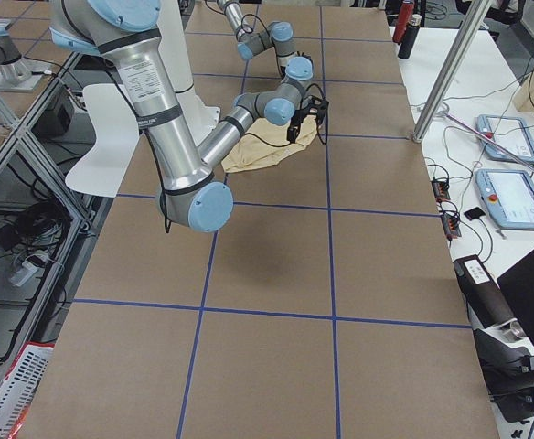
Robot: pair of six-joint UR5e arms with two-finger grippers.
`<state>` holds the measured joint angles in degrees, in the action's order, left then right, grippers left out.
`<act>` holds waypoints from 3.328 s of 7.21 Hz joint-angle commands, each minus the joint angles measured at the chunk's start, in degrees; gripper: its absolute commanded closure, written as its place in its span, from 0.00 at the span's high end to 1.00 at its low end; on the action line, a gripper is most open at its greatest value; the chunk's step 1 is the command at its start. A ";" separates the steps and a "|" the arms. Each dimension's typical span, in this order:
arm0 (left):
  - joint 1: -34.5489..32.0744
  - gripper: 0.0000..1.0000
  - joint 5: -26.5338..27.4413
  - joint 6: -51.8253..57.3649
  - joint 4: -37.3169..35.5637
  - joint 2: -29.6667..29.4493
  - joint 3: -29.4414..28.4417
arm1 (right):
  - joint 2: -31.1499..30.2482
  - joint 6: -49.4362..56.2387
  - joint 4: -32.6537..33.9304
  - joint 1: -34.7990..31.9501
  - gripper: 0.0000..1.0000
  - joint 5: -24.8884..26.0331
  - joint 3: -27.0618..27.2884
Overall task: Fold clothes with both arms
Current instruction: 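Lower the left gripper to the shirt's upper corner nearest it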
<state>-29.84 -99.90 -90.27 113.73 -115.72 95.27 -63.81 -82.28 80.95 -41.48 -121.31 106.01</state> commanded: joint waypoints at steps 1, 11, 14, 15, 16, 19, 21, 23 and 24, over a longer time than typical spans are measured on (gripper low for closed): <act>0.66 0.97 0.15 0.00 -2.36 -0.12 0.09 | 0.01 0.02 0.00 -0.09 1.00 0.11 -0.27; 1.01 0.33 0.15 0.00 -4.66 0.15 0.17 | 0.01 0.02 0.00 -0.27 1.00 0.55 -0.27; 1.19 0.00 0.24 0.00 -7.02 -0.12 1.14 | 0.01 0.02 0.00 -0.79 1.00 0.46 -0.27; 1.19 0.00 0.24 0.00 -9.03 -0.12 2.97 | 0.01 0.02 0.00 -0.79 1.00 0.55 -0.27; 1.19 0.00 0.15 0.00 -10.36 -0.38 4.12 | -0.08 0.02 0.00 -0.79 1.00 0.55 -0.27; 1.45 0.00 0.15 0.09 -10.81 -0.82 3.26 | -0.26 0.02 0.00 -0.79 1.00 0.55 -0.45; 0.75 0.00 2.85 0.09 -10.64 -2.56 2.38 | -0.26 0.02 0.00 -0.88 1.00 0.81 -0.54; -0.30 0.00 3.75 0.00 -9.85 -8.08 -2.87 | -0.26 0.02 -0.09 -0.88 1.00 1.60 -0.54; -1.35 0.00 3.75 0.09 -9.15 -10.46 -5.34 | -0.34 0.02 -0.09 -0.88 1.00 1.69 -0.54</act>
<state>-30.05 -96.37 -90.22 103.83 -122.95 93.15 -64.10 -82.26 80.89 -42.34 -119.80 105.47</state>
